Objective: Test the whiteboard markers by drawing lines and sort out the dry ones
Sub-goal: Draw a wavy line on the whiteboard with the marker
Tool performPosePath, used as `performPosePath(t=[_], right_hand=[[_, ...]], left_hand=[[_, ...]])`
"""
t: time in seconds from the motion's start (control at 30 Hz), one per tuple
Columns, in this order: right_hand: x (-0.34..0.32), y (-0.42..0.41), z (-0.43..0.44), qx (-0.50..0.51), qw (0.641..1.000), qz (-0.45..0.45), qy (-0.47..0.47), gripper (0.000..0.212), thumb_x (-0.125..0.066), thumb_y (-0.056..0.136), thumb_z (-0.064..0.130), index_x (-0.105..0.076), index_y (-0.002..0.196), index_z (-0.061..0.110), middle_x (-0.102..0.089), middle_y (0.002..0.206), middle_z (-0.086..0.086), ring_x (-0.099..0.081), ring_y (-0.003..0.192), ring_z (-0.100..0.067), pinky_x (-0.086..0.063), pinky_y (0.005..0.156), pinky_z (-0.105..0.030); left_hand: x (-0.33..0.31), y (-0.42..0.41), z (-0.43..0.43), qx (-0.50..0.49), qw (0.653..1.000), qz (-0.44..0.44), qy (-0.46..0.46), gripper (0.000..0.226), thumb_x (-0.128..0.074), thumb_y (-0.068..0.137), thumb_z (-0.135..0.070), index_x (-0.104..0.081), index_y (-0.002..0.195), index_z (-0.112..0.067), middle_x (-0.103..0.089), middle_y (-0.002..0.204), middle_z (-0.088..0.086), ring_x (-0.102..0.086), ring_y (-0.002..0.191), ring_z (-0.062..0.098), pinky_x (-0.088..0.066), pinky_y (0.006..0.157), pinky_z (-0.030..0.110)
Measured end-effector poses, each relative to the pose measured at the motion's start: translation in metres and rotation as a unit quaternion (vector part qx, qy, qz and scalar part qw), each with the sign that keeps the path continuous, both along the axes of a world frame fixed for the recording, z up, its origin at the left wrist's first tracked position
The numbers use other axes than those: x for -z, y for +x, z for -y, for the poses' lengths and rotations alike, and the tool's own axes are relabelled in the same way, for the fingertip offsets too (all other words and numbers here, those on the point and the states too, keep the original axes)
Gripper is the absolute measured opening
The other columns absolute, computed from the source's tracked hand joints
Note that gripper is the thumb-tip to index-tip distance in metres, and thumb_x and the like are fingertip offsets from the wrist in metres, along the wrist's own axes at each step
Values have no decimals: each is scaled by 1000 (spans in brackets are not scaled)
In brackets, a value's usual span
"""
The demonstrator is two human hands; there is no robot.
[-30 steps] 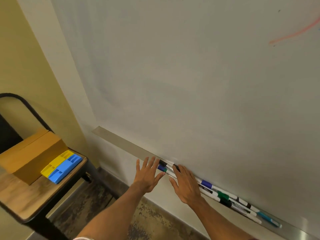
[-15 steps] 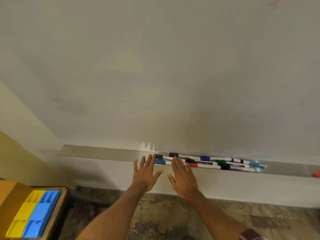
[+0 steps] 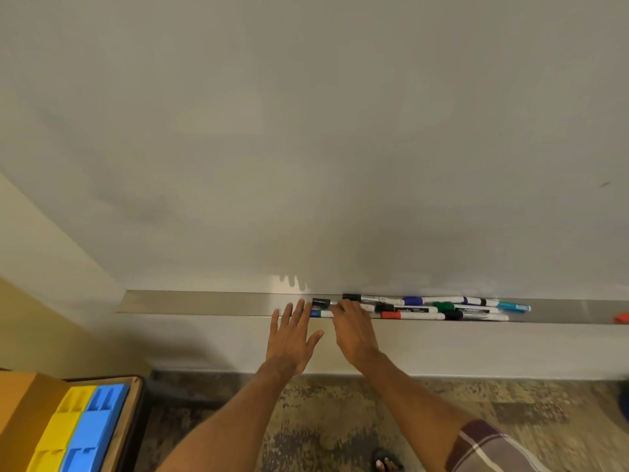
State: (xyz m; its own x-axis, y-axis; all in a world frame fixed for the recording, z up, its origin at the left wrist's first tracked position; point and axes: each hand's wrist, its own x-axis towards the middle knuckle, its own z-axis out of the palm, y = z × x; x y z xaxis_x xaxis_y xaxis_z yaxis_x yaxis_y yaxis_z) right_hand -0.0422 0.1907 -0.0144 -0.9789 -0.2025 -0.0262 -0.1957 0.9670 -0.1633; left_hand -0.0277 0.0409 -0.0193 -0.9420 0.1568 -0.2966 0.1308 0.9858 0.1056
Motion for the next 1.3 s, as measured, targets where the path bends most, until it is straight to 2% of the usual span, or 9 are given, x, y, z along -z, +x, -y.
performPosePath(t=[0.07,0.43,0.63,0.73,0.8,0.93,1.03,1.17,1.3], right_hand=[[-1,-5,2,8,1000,10,-9,40,-54,96,17,-46,134,19,-45,135,-2,-39,124,-20,-33,103,-31],[-7,-11,1,-17,999,-8,-38,32,-54,95,21,-53,127,17,-46,128,-3,-38,123,-20,-32,104,-32],[-16,2,-10,-45,996,-46,-59,31,-50,97,20,-53,128,17,-50,129,-2,-41,123,-18,-32,105,-31],[-23,7,-18,-49,995,-40,-74,35,-51,96,31,-53,128,17,-52,130,-2,-44,124,-18,-30,106,-31],[-30,9,-22,-60,995,-32,-68,35,-52,96,30,-52,129,17,-53,131,-3,-46,123,-19,-30,107,-31],[-38,13,-42,-72,994,-40,-69,30,-55,95,18,-56,125,12,-60,122,-9,-55,112,-24,-39,99,-34],[-43,16,-60,-88,994,-42,-46,30,-51,97,16,-54,126,12,-59,123,-8,-55,111,-23,-38,99,-33],[-53,18,-80,-107,991,-64,-42,28,-46,99,25,-56,123,15,-60,119,-5,-57,106,-22,-44,96,-35],[-69,19,-103,-102,988,-95,-67,28,-42,100,31,-61,116,19,-64,100,-2,-60,89,-21,-42,79,-32]], left_hand=[[0,0,1,-1,1000,8,-6,72,-6,95,-63,14,154,-26,20,161,-1,17,148,23,16,116,45],[-15,-3,10,1,1000,-6,28,58,-16,105,-44,1,156,-25,4,164,-2,6,151,22,4,121,48],[-35,-6,11,28,994,-91,46,42,-26,106,-37,-37,146,-32,-30,158,-8,-16,149,18,0,120,43],[-40,-6,3,67,990,-106,68,40,-27,106,-36,-44,142,-32,-40,152,-8,-22,146,18,-2,121,43],[-41,-7,-4,94,984,-123,94,37,-29,106,-34,-48,138,-31,-48,146,-8,-28,143,16,-2,119,41],[-40,-9,-26,127,973,-147,123,29,-42,104,-28,-57,130,-28,-58,135,-6,-42,134,17,-8,119,41],[-41,-9,-42,146,966,-171,128,25,-49,101,-27,-61,123,-23,-64,127,0,-53,123,21,-13,117,40],[-57,-8,-61,157,965,-183,106,29,-41,104,-33,-60,122,-22,-65,125,-1,-55,120,20,-12,117,39],[-70,-6,-83,159,963,-200,88,26,-39,104,-31,-60,119,-26,-68,116,-3,-56,110,19,-13,109,40]])
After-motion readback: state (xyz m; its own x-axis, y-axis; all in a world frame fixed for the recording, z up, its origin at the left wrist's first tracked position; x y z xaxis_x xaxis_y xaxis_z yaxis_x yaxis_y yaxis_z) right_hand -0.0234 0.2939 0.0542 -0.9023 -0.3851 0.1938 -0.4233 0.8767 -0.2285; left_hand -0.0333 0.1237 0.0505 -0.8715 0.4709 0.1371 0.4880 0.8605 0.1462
